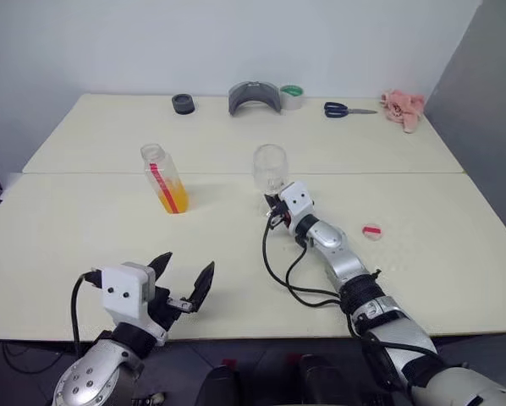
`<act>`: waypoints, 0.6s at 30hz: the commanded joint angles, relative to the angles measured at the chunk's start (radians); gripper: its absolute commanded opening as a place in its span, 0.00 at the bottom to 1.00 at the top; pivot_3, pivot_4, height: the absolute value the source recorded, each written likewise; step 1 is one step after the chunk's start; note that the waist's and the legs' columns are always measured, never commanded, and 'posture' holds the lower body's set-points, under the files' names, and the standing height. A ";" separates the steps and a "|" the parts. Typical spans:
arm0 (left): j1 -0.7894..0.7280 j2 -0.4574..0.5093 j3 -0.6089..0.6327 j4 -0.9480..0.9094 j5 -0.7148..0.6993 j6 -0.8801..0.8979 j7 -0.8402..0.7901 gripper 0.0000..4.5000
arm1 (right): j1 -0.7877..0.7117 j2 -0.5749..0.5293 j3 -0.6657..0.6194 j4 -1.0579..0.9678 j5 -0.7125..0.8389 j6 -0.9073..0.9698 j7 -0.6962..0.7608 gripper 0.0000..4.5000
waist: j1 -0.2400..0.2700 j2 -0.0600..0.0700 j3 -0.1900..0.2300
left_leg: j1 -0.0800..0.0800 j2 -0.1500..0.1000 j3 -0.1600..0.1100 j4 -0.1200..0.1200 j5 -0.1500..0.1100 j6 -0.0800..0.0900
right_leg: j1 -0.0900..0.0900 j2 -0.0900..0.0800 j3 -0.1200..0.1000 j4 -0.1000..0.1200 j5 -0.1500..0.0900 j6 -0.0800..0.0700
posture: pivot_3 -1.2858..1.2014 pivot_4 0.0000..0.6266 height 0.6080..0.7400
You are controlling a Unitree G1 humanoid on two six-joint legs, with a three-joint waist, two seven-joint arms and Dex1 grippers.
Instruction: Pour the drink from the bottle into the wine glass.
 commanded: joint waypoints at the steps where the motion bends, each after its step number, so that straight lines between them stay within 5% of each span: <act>1: -0.025 0.009 0.016 -0.023 -0.012 -0.009 0.001 1.00 | -0.024 0.020 0.005 0.054 -0.008 0.051 -0.013 0.03 | -0.003 0.000 0.000 | 0.001 0.000 0.000 0.000 0.000 0.000 | 0.001 0.001 0.000 0.000 0.000 0.000 | 0.52 0.24 1.00; 18: -0.060 0.025 0.053 0.019 -0.010 -0.025 -0.027 1.00 | -0.261 0.106 -0.073 0.309 0.053 -0.030 0.005 0.03 | -0.012 0.001 0.001 | -0.003 0.001 0.002 -0.002 0.000 0.000 | -0.005 0.001 0.000 0.000 -0.001 -0.002 | 0.52 0.24 1.00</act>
